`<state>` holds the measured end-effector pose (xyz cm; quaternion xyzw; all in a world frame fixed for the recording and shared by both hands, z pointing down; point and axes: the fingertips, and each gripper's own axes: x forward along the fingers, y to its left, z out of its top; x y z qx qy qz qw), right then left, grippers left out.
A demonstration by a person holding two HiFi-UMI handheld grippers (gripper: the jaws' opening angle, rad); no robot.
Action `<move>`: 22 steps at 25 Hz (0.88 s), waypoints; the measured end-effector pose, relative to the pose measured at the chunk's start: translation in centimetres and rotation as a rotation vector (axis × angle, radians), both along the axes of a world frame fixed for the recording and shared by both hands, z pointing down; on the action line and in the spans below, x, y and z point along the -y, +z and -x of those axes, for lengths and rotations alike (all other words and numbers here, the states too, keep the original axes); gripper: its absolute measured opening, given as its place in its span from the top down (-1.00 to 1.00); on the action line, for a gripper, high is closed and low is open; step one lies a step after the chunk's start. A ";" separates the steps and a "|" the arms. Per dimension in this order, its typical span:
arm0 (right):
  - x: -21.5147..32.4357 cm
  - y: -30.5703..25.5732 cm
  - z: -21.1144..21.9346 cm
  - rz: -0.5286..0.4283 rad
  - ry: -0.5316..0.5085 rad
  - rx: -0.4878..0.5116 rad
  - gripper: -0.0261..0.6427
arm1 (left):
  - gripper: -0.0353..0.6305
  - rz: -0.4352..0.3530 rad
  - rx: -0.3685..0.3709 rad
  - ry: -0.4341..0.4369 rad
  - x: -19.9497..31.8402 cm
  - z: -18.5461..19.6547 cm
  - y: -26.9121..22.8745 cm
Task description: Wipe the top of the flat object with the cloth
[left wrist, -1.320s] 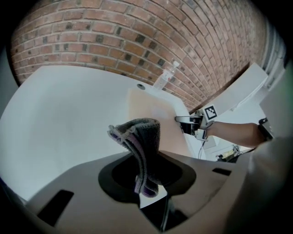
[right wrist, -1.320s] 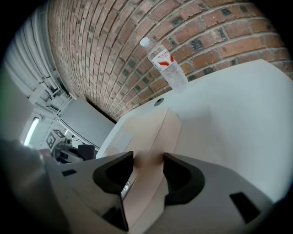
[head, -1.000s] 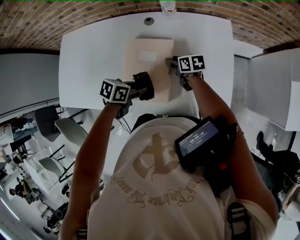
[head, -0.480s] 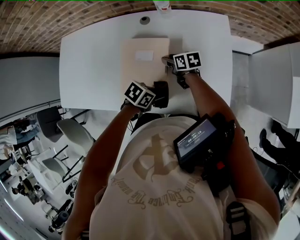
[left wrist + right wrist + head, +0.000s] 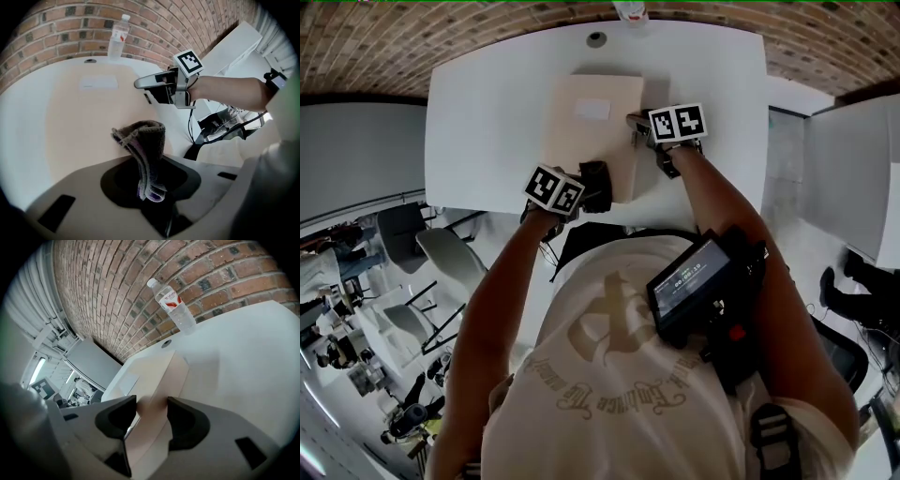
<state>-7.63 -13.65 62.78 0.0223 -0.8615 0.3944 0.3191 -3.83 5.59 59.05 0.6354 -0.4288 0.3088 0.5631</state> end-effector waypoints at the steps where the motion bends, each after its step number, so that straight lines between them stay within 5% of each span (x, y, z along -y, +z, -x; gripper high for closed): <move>1: 0.1 0.0 0.0 -0.003 -0.003 0.002 0.28 | 0.57 0.005 0.014 -0.017 -0.4 0.6 0.0; 10: 0.2 0.1 0.0 -0.047 -0.010 0.002 0.28 | 0.57 0.031 0.076 -0.166 -4.1 6.0 0.2; 22: 0.3 0.0 -0.2 -0.092 0.005 -0.045 0.28 | 0.57 -0.019 0.027 -0.298 -7.7 12.8 0.3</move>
